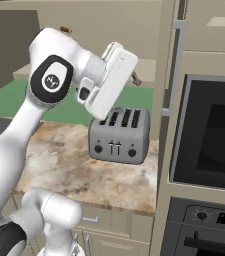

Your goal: Open the cabinet, pick the kettle from the cabinet, and place it in the sink.

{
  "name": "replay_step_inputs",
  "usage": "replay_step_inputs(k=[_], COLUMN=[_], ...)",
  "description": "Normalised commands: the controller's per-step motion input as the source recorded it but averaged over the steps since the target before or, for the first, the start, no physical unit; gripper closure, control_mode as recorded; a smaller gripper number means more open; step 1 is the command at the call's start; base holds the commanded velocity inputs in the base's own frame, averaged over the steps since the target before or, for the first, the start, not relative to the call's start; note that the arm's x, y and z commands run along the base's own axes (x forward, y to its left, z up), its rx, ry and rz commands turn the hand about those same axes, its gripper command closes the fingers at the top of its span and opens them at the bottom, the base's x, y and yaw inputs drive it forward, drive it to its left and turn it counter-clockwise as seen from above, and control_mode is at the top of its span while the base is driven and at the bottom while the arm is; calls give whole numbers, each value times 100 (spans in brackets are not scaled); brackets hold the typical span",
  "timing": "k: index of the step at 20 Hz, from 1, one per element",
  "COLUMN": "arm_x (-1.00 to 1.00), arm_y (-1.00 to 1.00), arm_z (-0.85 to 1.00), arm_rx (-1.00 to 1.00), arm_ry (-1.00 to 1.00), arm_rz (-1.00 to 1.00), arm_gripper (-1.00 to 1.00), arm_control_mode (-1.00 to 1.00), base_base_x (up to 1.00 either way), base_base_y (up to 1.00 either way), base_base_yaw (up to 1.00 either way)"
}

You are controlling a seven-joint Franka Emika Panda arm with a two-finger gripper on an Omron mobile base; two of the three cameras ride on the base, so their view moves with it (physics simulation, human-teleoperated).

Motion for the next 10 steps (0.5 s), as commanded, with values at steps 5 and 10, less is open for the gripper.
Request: replay_step_inputs(k=[5, 10], arm_x=[-1, -5], arm_y=[55, 59], arm_z=[11, 11], arm_rx=[-7, -9], arm_ry=[27, 25], arm_rz=[41, 39], arm_gripper=[-100, -100], arm_control_mode=[-100, -100], base_base_x=[0, 0], base_base_y=[0, 0], base_base_yaw=[0, 0])
